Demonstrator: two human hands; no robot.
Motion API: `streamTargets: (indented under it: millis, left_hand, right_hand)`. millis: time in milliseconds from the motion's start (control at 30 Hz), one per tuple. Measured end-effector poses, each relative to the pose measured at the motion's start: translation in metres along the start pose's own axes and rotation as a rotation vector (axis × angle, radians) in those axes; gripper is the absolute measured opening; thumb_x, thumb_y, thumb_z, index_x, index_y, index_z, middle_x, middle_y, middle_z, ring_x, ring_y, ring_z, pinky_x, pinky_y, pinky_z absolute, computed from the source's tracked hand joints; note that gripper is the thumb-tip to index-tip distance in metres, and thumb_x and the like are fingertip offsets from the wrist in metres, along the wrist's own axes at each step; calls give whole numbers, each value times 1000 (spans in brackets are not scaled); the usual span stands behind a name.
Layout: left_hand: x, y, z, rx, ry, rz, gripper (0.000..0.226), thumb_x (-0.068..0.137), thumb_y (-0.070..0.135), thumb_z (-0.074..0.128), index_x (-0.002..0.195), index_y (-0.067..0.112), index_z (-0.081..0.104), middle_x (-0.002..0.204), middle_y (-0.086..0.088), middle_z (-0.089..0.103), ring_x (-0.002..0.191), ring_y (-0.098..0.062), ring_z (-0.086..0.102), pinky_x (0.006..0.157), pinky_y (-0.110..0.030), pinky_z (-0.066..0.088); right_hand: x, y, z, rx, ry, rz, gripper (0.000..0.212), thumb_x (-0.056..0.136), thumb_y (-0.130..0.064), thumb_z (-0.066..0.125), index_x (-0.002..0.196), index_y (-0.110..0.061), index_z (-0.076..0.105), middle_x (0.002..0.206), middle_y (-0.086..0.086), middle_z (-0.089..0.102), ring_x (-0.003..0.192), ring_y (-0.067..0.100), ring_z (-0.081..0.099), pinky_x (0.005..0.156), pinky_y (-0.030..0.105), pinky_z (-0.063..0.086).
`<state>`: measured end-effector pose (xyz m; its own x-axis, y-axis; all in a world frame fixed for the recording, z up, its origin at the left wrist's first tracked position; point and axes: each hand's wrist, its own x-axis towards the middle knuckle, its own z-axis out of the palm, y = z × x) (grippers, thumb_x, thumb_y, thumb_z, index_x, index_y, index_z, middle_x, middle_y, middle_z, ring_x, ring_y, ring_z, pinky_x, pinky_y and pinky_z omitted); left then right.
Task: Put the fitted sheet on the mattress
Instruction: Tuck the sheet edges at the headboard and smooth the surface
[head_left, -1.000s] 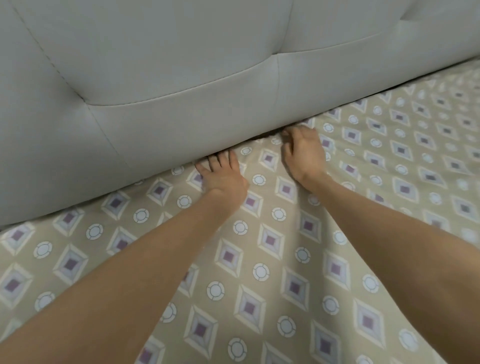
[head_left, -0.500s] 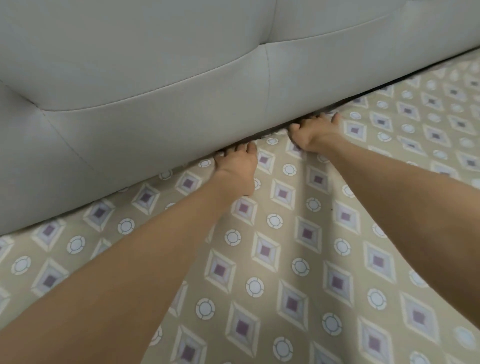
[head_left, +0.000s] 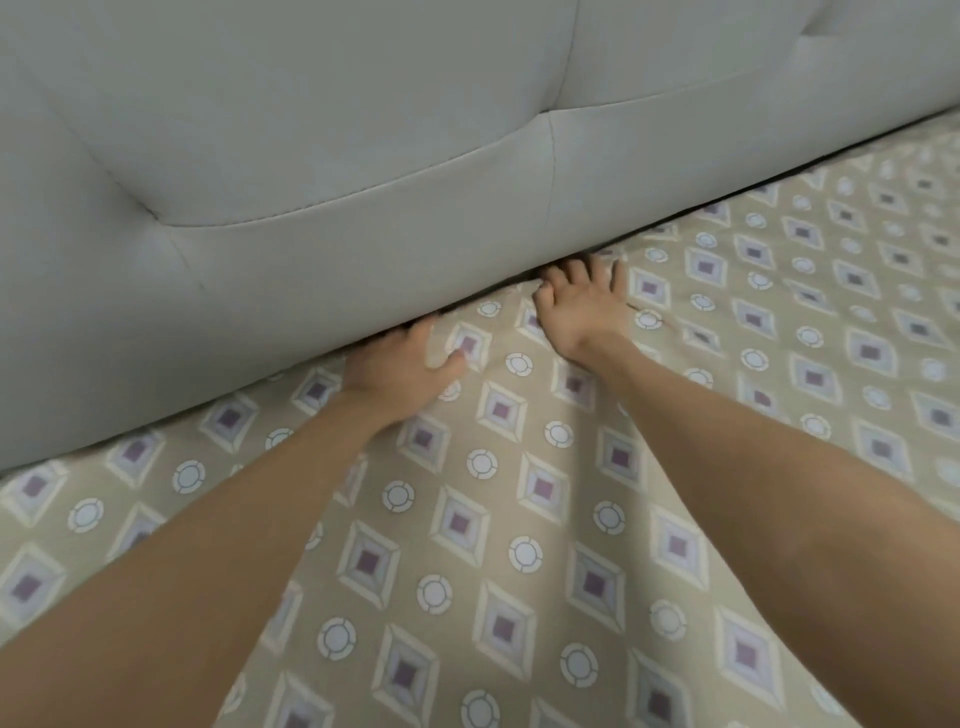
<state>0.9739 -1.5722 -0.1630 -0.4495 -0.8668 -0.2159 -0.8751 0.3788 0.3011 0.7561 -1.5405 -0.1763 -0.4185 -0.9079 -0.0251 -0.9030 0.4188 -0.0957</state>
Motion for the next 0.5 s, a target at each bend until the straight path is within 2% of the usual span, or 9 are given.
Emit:
streamTargets:
  millis: [200, 300, 400, 500]
  left_hand:
    - [-46, -76, -10, 52, 120, -23, 47, 96, 49, 31, 136, 26, 44, 135, -9, 55, 124, -30, 50, 98, -37, 42]
    - [-71, -118, -17, 114, 160, -13, 60, 92, 52, 17, 131, 21, 50, 127, -13, 59, 115, -33, 56, 90, -39, 46]
    - [-97, -156, -25, 122, 166, -40, 70, 87, 51, 7, 134, 22, 50, 130, -11, 58, 115, -32, 56, 95, -40, 43]
    - [-114, -186, -29, 97, 114, -32, 68, 88, 47, 5, 145, 28, 36, 145, 0, 45, 131, -22, 43, 107, -35, 29]
  right_hand:
    - [-38, -58, 4, 44, -45, -55, 47, 98, -34, 20, 140, -22, 38, 149, 3, 35, 144, 30, 15, 118, 51, -1]
    - [-61, -101, 9, 59, -14, -99, 46, 99, -32, 21, 139, -20, 41, 147, 5, 38, 143, 29, 19, 119, 49, 4]
    - [-83, -149, 15, 78, 20, -147, 43, 99, -33, 24, 133, -20, 48, 141, 6, 44, 137, 30, 27, 119, 46, 7]
    - [-102, -194, 20, 53, 26, -253, 42, 100, -33, 25, 128, -19, 52, 134, 5, 50, 130, 28, 35, 118, 45, 9]
